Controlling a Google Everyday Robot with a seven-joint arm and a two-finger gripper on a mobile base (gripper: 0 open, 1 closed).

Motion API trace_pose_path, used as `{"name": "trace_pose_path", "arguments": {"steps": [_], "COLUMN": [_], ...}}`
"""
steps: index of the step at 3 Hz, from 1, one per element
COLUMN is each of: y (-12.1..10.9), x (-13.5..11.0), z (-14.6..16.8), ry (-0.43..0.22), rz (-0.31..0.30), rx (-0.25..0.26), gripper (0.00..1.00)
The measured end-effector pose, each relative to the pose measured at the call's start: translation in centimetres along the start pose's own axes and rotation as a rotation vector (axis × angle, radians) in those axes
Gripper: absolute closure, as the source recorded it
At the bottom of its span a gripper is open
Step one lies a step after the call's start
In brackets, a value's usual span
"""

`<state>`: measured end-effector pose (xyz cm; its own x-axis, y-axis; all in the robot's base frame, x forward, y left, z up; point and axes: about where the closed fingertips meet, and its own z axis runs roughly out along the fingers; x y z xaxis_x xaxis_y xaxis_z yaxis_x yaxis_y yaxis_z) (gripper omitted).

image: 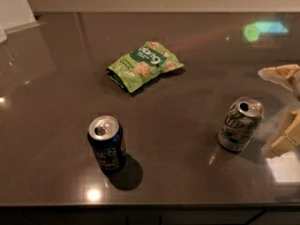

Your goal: Move 7up can near pepsi can

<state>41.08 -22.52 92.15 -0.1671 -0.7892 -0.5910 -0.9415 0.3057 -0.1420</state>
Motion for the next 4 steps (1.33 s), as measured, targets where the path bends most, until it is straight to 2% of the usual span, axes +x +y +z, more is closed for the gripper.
{"name": "trace_pose_path", "arguments": {"steps": [2,3,4], "y": [0.2,-0.4,-0.8], "x": [0.8,0.8,0.7], "z": [2.1,3.2,3.6], "ry": [-0.149,-0.191,-0.218], "rz": [0.057,0.066,0.075], "rx": [-0.006,0.001,0.002], "gripper": [0.00,0.11,0.26]}}
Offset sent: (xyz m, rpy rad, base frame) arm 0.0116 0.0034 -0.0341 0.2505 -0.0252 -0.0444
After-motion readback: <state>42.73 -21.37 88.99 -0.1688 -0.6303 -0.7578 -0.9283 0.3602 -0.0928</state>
